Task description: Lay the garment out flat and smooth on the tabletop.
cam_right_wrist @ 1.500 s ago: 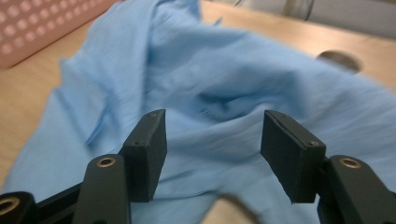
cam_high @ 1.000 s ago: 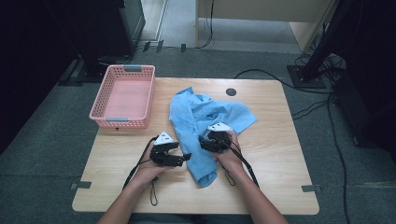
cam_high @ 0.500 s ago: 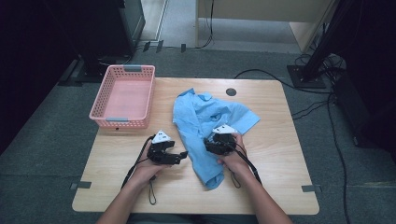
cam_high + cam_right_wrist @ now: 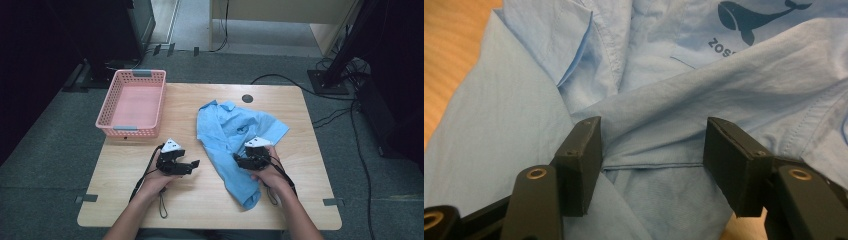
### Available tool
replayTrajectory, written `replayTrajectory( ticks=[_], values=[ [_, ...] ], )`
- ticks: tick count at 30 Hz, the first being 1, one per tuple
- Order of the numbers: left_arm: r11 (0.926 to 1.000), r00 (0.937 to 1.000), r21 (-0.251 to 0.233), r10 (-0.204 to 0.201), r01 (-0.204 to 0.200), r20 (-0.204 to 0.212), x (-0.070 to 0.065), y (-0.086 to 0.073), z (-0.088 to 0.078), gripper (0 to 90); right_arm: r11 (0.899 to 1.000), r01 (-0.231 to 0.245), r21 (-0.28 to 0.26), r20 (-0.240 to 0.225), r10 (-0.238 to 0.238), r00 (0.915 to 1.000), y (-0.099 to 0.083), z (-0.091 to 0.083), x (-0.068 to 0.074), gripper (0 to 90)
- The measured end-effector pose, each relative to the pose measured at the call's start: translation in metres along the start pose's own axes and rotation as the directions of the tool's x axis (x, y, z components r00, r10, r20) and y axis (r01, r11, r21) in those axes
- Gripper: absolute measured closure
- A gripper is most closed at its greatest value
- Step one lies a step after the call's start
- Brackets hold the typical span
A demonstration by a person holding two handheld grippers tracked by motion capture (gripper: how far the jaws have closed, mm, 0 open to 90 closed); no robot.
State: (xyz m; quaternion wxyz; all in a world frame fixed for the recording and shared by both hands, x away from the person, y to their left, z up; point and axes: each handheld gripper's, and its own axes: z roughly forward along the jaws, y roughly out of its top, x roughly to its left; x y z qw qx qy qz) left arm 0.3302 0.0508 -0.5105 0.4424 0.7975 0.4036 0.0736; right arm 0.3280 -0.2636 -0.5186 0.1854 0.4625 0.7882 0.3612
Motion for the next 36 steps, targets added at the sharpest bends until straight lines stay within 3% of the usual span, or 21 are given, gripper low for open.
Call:
replayTrajectory(
  ticks=[4,7,11,17,21,25,28,31,36],
  values=[
    [0.9989,0.9988,0.000,-0.047,0.047,-0.017,0.003,0.002,0.003,23.3,0.999,0.023,0.043,-0.033,-0.021,0.9992,0.000,-0.010,-0.005,42.0],
    [0.9974,0.9969,-0.010,-0.072,0.072,-0.032,0.005,0.007,0.006,25.7,0.999,-0.036,-0.036,-0.061,0.034,0.9976,0.006,-0.027,-0.018,41.0],
    [0.9973,0.9962,-0.014,-0.073,0.073,-0.046,0.004,0.014,0.012,25.7,0.988,-0.110,-0.108,0.012,0.112,0.9937,0.013,-0.039,-0.035,41.3],
    [0.9940,0.9914,-0.007,-0.109,0.109,-0.071,0.001,0.022,0.025,29.5,0.970,-0.214,-0.120,0.091,0.225,0.9701,0.020,-0.031,-0.039,40.9],
    [0.9891,0.9853,-0.002,-0.147,0.147,-0.087,-0.002,0.027,0.037,29.7,0.975,-0.196,-0.100,0.090,0.205,0.9746,0.023,-0.019,-0.029,39.2],
    [0.9784,0.9745,-0.017,-0.207,0.206,-0.086,-0.001,0.031,0.044,29.8,0.984,-0.152,-0.093,0.094,0.161,0.9825,0.026,-0.009,-0.016,38.3],
    [0.9731,0.9704,-0.031,-0.230,0.228,-0.074,-0.001,0.034,0.046,32.4,0.992,-0.107,-0.062,0.108,0.113,0.9877,0.025,0.000,-0.007,37.0],
    [0.9755,0.9727,-0.039,-0.219,0.216,-0.077,-0.005,0.037,0.047,36.5,0.997,-0.070,-0.023,0.130,0.072,0.9889,0.022,0.009,-0.002,36.2],
    [0.9849,0.9802,-0.033,-0.172,0.170,-0.098,-0.012,0.041,0.053,58.4,0.998,-0.062,0.008,0.142,0.060,0.9880,0.018,0.015,-0.002,36.2]
  ],
)
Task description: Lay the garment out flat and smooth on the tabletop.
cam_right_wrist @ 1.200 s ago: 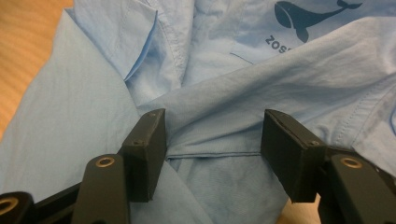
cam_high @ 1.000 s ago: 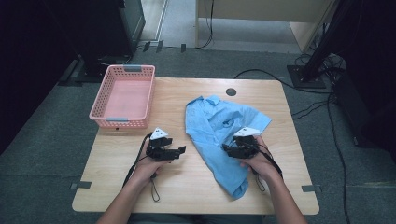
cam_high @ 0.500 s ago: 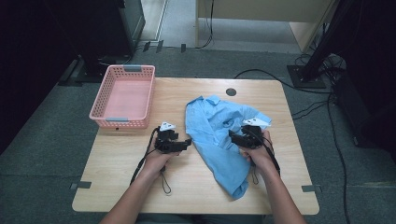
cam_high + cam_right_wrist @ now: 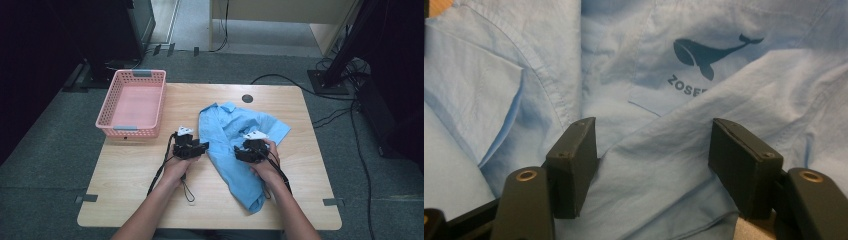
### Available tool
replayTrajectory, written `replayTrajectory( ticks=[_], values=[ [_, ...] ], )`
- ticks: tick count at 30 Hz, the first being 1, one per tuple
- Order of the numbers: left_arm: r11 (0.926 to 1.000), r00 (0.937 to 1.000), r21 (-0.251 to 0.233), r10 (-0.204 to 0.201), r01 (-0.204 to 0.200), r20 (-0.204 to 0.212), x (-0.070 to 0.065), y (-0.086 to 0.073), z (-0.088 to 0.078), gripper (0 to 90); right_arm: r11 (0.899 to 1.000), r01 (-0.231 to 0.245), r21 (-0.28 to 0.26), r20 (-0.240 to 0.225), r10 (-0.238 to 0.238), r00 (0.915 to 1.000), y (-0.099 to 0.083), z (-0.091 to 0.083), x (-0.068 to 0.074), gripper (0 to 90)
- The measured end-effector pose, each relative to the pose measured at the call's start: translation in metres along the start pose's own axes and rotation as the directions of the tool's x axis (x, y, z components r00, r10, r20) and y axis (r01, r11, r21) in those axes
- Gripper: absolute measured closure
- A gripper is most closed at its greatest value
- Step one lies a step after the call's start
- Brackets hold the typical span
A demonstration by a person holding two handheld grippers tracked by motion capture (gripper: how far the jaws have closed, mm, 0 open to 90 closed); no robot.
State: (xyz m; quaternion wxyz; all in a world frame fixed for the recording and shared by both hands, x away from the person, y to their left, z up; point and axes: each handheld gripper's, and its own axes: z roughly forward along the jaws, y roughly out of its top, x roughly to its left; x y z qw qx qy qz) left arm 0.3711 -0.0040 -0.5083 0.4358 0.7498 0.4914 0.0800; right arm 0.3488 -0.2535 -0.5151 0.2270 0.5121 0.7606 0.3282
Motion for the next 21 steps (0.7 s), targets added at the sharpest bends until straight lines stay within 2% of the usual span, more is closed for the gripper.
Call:
replayTrajectory(
  ticks=[4,7,13,16,21],
  values=[
    [0.9993,0.9993,0.006,0.038,-0.038,-0.001,-0.004,0.001,0.004,77.3,1.000,-0.020,0.020,-0.008,0.020,0.9998,-0.001,0.001,-0.003,36.4],
    [0.9992,0.9991,0.007,0.039,-0.039,0.013,-0.002,0.002,0.003,88.5,0.999,-0.023,0.024,-0.009,0.023,0.9997,-0.001,0.001,-0.005,36.4],
    [0.9958,0.9959,0.021,0.089,-0.089,0.017,-0.002,0.001,0.002,90.0,0.999,-0.028,0.028,-0.008,0.029,0.9996,-0.002,-0.001,-0.009,36.4],
    [0.9957,0.9958,0.017,0.090,-0.091,0.016,0.000,0.002,-0.001,90.0,0.999,-0.032,0.034,-0.005,0.032,0.9995,-0.003,-0.002,-0.012,36.6],
    [0.9962,0.9963,0.013,0.086,-0.086,0.001,0.010,0.004,-0.007,90.0,0.998,-0.043,0.041,0.010,0.043,0.9990,-0.004,-0.004,-0.020,38.3]
  ],
)
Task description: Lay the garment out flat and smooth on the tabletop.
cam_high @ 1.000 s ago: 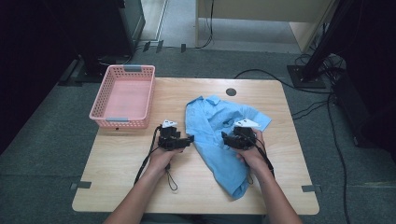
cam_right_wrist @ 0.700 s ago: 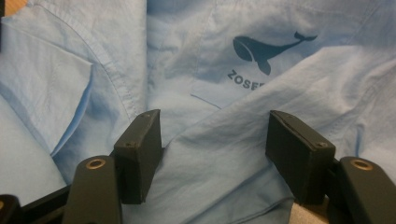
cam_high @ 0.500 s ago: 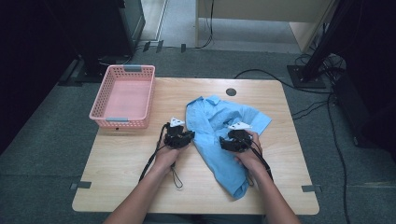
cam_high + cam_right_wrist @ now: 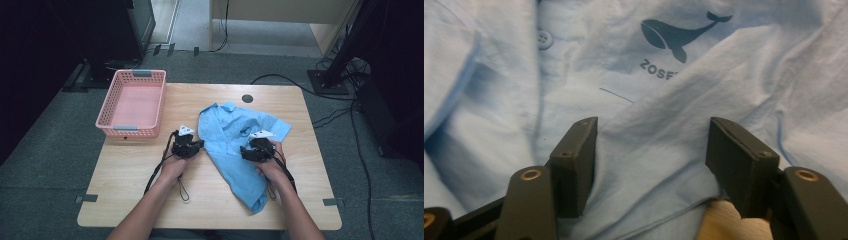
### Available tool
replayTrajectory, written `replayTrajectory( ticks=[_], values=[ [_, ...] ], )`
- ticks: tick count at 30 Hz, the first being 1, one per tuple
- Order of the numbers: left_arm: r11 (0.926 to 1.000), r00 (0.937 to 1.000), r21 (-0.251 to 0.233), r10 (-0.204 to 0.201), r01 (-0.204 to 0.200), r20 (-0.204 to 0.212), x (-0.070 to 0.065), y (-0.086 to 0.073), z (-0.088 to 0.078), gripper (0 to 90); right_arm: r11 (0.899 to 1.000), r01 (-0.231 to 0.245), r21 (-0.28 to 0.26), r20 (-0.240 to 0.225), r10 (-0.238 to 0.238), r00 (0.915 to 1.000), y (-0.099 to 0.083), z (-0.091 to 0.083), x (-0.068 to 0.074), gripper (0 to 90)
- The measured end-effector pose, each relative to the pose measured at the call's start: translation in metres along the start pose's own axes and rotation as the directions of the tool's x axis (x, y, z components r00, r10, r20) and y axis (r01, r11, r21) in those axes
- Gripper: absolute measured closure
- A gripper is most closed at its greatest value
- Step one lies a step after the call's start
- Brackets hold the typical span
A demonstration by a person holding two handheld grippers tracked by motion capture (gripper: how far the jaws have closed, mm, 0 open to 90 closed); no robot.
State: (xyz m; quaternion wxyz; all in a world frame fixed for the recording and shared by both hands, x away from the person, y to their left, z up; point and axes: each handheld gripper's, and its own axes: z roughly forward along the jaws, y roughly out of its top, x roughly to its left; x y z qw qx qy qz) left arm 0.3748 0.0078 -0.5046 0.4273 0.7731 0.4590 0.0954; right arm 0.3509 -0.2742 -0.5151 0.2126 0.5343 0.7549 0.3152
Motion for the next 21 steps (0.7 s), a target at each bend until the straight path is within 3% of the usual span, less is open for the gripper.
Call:
replayTrajectory(
  ticks=[8,13,21],
  values=[
    [0.9998,0.9964,-0.005,0.019,-0.019,-0.082,0.017,0.000,-0.010,90.0,1.000,-0.022,0.007,0.007,0.022,0.9997,-0.003,-0.003,-0.016,38.7],
    [0.9994,0.9931,0.012,0.033,-0.031,-0.112,0.028,-0.001,-0.013,90.0,0.999,-0.046,0.001,0.031,0.046,0.9985,-0.007,-0.008,-0.030,38.7],
    [0.9974,0.9805,0.034,0.068,-0.063,-0.184,0.037,0.000,-0.010,90.0,0.998,-0.056,-0.002,0.044,0.056,0.9975,-0.012,-0.012,-0.042,38.7]
  ],
)
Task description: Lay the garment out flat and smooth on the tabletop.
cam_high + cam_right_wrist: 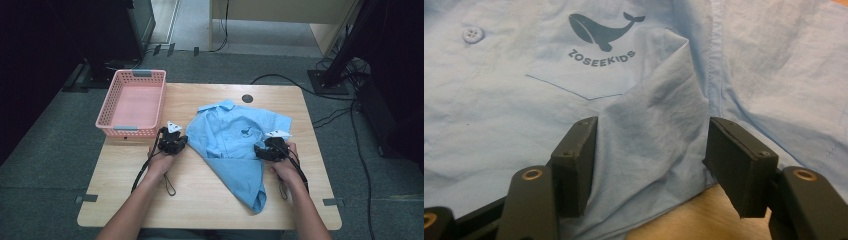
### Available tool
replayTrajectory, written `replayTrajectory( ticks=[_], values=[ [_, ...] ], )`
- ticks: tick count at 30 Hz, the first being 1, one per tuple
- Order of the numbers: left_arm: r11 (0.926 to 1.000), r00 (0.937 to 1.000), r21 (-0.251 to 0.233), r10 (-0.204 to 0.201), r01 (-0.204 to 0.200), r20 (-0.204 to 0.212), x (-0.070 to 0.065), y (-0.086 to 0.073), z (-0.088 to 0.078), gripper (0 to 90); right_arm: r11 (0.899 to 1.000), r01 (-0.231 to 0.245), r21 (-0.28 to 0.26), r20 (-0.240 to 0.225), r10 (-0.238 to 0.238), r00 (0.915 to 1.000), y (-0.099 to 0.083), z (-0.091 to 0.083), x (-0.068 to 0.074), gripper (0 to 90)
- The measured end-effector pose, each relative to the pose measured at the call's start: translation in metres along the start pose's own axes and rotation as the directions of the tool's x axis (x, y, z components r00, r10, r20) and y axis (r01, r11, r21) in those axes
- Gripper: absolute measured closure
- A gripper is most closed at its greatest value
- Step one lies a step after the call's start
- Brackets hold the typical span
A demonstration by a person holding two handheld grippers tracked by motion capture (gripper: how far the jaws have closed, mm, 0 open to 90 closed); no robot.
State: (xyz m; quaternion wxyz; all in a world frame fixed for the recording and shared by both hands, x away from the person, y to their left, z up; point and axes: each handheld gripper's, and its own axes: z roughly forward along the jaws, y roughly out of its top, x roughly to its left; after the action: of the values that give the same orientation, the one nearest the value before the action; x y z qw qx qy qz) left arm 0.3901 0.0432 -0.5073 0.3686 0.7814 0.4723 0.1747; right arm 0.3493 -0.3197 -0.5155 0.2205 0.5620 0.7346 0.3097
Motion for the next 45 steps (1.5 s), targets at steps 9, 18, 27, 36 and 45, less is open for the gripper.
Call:
replayTrajectory(
  ticks=[9,18,27,36,45],
  values=[
    [0.9994,0.9997,-0.028,-0.021,0.022,0.014,-0.008,0.005,-0.010,58.4,0.999,0.018,-0.051,0.088,-0.014,0.9960,0.003,-0.009,0.000,32.8],
    [0.9976,0.9953,-0.060,0.039,-0.034,0.089,-0.050,0.014,-0.009,41.2,0.991,0.053,-0.125,0.122,-0.037,0.9918,0.008,-0.012,0.017,32.0],
    [0.9920,0.9887,0.017,0.123,-0.125,0.086,-0.079,0.006,0.012,57.4,0.991,0.105,-0.089,0.115,-0.094,0.9889,0.003,0.013,0.042,31.1],
    [0.9940,0.9927,0.038,0.101,-0.103,0.067,-0.055,0.004,0.009,86.7,0.993,0.048,-0.105,0.159,-0.031,0.9868,0.001,0.013,0.027,31.8],
    [0.9964,0.9972,0.041,0.075,-0.075,0.002,-0.031,0.002,0.009,87.4,0.995,-0.004,-0.101,0.154,0.020,0.9878,-0.001,0.011,0.007,31.8]
  ],
)
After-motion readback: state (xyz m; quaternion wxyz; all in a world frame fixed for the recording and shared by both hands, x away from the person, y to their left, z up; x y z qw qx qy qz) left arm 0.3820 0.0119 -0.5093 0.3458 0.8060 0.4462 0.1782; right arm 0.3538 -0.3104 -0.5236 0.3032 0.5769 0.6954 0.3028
